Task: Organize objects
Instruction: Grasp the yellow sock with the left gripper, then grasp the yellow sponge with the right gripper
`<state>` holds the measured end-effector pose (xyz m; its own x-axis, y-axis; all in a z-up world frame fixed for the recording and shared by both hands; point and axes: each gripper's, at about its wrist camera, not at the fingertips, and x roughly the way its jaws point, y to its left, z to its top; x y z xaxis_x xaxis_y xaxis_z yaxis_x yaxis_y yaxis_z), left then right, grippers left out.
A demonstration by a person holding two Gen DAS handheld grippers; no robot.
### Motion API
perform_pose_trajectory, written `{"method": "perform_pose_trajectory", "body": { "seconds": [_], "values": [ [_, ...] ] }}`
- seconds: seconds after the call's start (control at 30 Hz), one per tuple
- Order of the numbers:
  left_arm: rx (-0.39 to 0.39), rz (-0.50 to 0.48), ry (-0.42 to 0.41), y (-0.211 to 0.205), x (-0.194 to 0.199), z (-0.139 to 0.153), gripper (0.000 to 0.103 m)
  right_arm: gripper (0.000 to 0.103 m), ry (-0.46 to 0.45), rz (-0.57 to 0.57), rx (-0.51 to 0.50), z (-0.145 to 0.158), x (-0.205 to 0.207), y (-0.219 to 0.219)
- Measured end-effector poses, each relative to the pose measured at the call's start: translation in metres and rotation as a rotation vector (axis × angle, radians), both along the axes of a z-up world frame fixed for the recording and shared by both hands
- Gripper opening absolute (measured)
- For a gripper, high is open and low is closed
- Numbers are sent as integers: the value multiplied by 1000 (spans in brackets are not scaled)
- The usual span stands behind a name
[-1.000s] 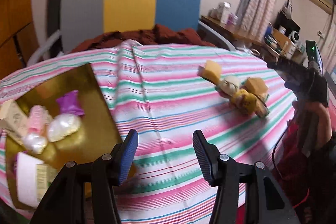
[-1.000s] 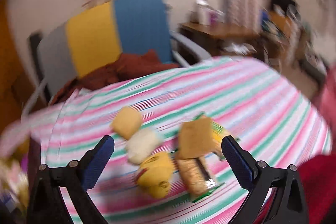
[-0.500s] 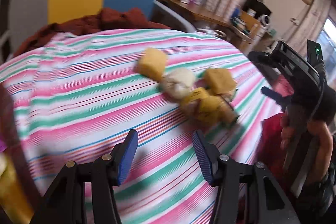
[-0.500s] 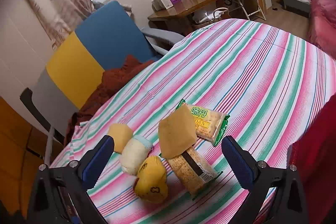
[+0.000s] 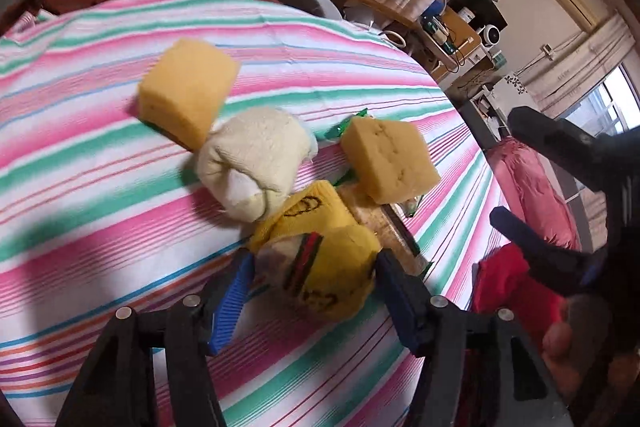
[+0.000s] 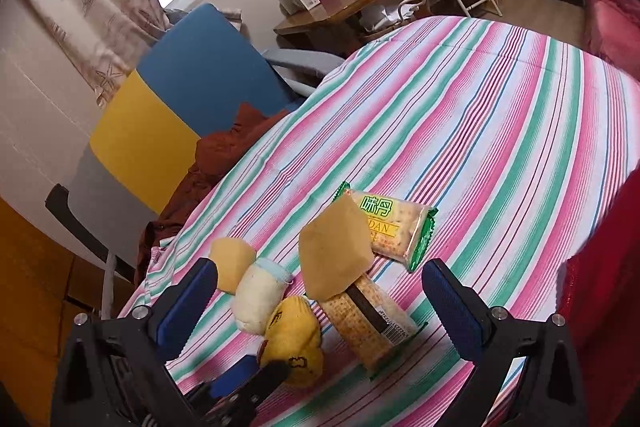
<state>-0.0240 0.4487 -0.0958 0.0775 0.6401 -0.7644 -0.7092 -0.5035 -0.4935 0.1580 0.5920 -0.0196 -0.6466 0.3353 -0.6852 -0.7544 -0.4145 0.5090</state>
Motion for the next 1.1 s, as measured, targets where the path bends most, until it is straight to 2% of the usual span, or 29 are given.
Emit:
{"method": "perform_pose_trajectory", "body": {
  "seconds": [0.13, 0.17, 0.27, 0.43, 0.67, 0.77, 0.93, 1.03, 1.1],
  "values": [
    [-24, -14, 50, 10, 3, -5, 61, 103, -15, 0, 1, -1, -2, 1],
    [-22, -16, 73, 8, 4, -4, 51, 103, -19, 2, -1, -2, -2, 1],
    [-8, -39, 105, -3, 5, 0, 44, 103, -32, 6, 0, -3, -5, 1],
    [-30, -37, 179, -33, 9, 8, 43, 103, -65, 20, 6, -6, -10, 1],
    [-55, -3, 330, -100, 23, 11, 43, 103, -148, 66, 28, -13, -23, -6],
    [-44, 23, 302, -117, 20, 5, 44, 99, -205, 75, 81, -11, -29, -11],
    [-17, 31, 286, -117, 19, 1, 44, 98, -315, 101, 157, -5, -41, -17],
    [-3, 36, 266, -118, 18, -2, 44, 98, -451, 168, 280, 2, -68, -25],
    [1, 36, 256, -118, 17, -4, 44, 98, -564, 218, 349, -5, -90, -27]
  ]
}}
